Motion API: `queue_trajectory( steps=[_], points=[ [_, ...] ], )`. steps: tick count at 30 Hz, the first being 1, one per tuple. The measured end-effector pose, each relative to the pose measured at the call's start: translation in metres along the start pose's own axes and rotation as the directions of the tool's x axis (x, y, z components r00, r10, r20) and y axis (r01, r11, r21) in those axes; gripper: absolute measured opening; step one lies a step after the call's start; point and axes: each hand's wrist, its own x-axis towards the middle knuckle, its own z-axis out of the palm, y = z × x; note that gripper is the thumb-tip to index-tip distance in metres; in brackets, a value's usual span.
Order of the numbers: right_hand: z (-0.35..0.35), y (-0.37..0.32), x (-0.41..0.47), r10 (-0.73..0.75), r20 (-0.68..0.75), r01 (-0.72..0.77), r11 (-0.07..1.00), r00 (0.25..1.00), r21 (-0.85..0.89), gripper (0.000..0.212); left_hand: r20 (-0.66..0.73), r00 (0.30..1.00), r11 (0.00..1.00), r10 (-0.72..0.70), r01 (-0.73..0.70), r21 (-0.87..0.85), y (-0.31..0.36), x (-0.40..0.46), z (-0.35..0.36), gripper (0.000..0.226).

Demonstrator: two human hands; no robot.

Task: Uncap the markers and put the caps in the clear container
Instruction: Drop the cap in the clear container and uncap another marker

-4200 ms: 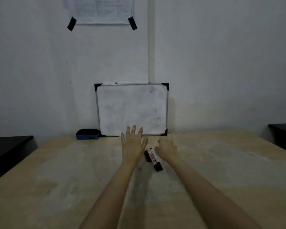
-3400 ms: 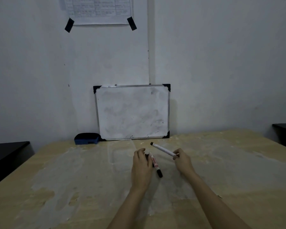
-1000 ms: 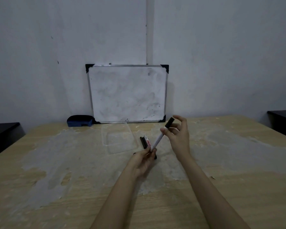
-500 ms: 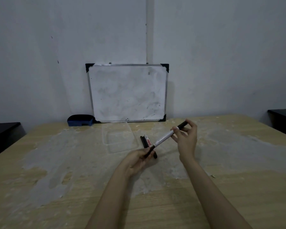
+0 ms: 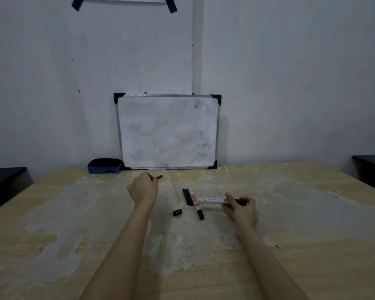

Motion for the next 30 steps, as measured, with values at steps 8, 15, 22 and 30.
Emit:
queue_trajectory(
  steps=[8, 15, 22, 30],
  points=[
    [0.001, -0.001, 0.004, 0.018, 0.019, -0.016, 0.997, 1.0, -0.072, 0.036, -0.014, 0.98, 0.913, 0.201, -0.182, 0.365, 0.01, -0.011, 0.03, 0.039],
    [0.003, 0.0, 0.002, 0.003, 0.009, -0.003, 0.999, 1.0, -0.049, 0.036, 0.283, 0.837, 0.767, 0.468, -0.544, 0.341, 0.041, -0.059, 0.063, 0.025],
    [0.0, -0.002, 0.003, 0.015, -0.01, -0.015, 1.0, 1.0, -0.013, 0.037, 0.371, 0.882, 0.795, 0.291, -0.439, 0.418, 0.043, -0.053, 0.081, 0.032],
    [0.0, 0.0, 0.004, 0.024, 0.006, -0.024, 0.999, 1.0, -0.039, 0.035, 0.384, 0.889, 0.835, 0.248, -0.397, 0.38, 0.038, -0.045, 0.075, 0.028]
  ],
)
